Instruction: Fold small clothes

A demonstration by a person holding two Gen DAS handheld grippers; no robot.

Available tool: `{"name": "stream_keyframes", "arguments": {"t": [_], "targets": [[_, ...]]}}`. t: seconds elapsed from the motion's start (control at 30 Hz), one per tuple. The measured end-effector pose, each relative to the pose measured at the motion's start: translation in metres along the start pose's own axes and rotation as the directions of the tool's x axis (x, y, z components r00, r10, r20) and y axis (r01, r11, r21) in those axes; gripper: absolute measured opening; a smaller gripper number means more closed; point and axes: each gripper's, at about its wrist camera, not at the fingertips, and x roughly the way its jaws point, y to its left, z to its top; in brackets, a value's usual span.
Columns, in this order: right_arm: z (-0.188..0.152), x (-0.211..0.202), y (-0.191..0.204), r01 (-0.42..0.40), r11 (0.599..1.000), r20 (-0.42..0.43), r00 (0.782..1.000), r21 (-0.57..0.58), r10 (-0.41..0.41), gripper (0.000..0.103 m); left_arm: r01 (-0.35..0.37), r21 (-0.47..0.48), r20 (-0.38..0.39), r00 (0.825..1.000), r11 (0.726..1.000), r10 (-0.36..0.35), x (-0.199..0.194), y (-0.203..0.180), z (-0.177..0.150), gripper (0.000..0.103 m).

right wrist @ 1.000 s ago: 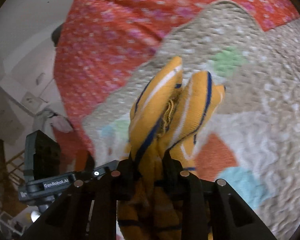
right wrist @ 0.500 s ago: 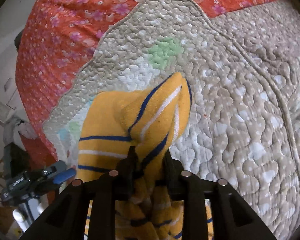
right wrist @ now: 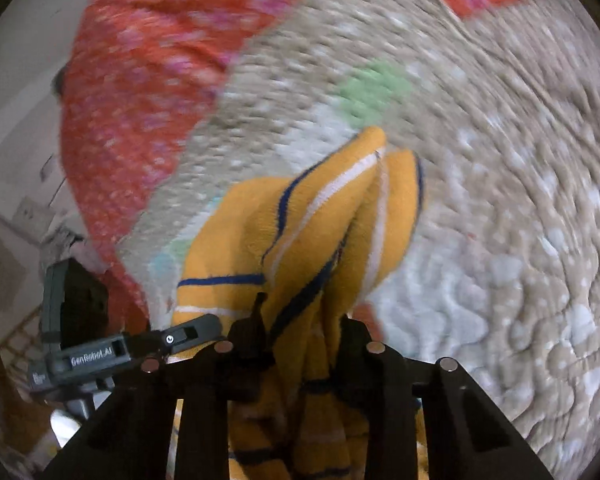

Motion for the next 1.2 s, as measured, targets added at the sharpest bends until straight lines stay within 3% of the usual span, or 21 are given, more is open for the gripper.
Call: {"name": "stream_keyframes", "arguments": {"t": [0.17, 0.33, 0.47, 0.5, 0.53, 0.57, 0.63, 0.77, 0.9, 0.97, 1.07, 1.2], "targets": [[-0.004, -0.005, 0.047, -0.072, 0.995, 0.01, 0.997, -0.065, 0.073, 0.03, -0.002, 0.012, 0.079, 0.997, 1.0, 0.001, -0.056, 0.01, 0.002, 0.038], [-0.008, 0.026, 0.081, -0.096, 0.992, -0.037, 0.995, -0.077, 0.093, 0.03, -0.084, 0.008, 0.129, 0.988, 0.996, 0.082, -0.086, 0.036, 0.011, 0.039], [-0.02, 0.061, 0.088, 0.012, 0.994, -0.078, 0.997, -0.11, -0.021, 0.033, -0.219, -0.007, 0.123, 0.968, 0.976, 0.218, -0.074, 0.063, 0.014, 0.042], [-0.024, 0.074, 0.082, 0.077, 0.99, -0.101, 0.991, -0.117, -0.089, 0.036, -0.252, -0.014, 0.115, 0.961, 0.968, 0.252, -0.071, 0.07, 0.012, 0.042], [-0.027, 0.081, 0.075, 0.128, 0.984, -0.119, 0.983, -0.12, -0.143, 0.047, -0.265, -0.028, 0.099, 0.959, 0.964, 0.266, -0.067, 0.078, 0.011, 0.043], [-0.03, 0.084, 0.067, 0.172, 0.978, -0.122, 0.975, -0.115, -0.185, 0.056, -0.247, -0.045, 0.084, 0.965, 0.968, 0.25, -0.067, 0.085, 0.009, 0.044], [-0.031, 0.069, 0.056, 0.191, 0.979, -0.09, 0.976, -0.07, -0.196, 0.06, -0.161, -0.104, 0.078, 0.982, 0.981, 0.169, -0.074, 0.099, 0.002, 0.044], [-0.031, 0.027, 0.077, 0.25, 0.964, 0.009, 0.968, -0.088, -0.25, 0.059, -0.159, -0.123, 0.105, 0.979, 0.98, 0.172, -0.095, 0.109, -0.014, 0.044], [-0.042, -0.002, 0.122, 0.215, 0.961, 0.068, 0.976, -0.177, -0.206, 0.047, -0.16, -0.149, 0.09, 0.981, 0.976, 0.174, -0.102, 0.105, -0.041, 0.044], [-0.056, -0.004, 0.14, 0.184, 0.958, 0.056, 0.983, -0.22, -0.176, 0.044, -0.174, -0.155, 0.078, 0.979, 0.973, 0.187, -0.099, 0.105, -0.058, 0.044], [-0.082, 0.014, 0.142, 0.158, 0.958, -0.035, 0.985, -0.241, -0.171, 0.044, -0.204, -0.153, 0.067, 0.974, 0.967, 0.216, -0.092, 0.104, -0.076, 0.047], [-0.103, 0.044, 0.109, 0.266, 0.938, -0.115, 0.948, -0.22, -0.296, 0.034, -0.216, -0.16, 0.068, 0.971, 0.963, 0.229, -0.096, 0.106, -0.094, 0.048]]}}
